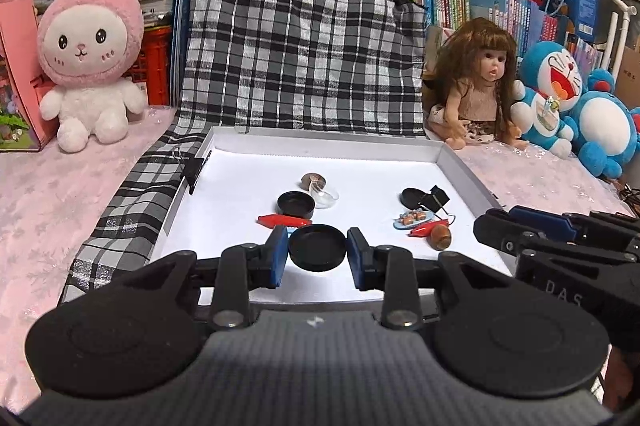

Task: Organize rigid objects
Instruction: 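Carry both black lids into the box with the left and right tools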

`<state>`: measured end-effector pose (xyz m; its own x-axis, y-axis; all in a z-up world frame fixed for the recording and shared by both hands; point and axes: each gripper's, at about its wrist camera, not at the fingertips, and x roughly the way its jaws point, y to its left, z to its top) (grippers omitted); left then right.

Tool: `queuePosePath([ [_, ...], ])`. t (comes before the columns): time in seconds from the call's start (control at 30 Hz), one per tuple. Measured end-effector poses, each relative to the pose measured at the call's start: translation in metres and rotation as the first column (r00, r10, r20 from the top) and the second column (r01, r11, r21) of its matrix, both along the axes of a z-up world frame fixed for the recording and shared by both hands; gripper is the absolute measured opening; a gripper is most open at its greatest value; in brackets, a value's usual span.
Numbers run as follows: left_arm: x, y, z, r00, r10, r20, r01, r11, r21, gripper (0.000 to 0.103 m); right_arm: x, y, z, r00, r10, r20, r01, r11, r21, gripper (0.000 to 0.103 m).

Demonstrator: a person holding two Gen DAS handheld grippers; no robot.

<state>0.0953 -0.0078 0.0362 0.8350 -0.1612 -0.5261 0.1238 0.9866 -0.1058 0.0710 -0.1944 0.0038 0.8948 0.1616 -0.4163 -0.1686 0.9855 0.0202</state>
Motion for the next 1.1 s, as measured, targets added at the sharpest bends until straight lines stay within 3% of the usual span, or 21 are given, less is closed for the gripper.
queuePosePath([
  [1.1, 0.031, -0.001, -0.024, 0.997, 0.016, -0.073, -0.014, 0.999, 0.03, 0.038, 0.038, -0.002, -0.02, 0.994, -0.01, -0.112, 0.012, 1.0, 0.017, 0.031],
])
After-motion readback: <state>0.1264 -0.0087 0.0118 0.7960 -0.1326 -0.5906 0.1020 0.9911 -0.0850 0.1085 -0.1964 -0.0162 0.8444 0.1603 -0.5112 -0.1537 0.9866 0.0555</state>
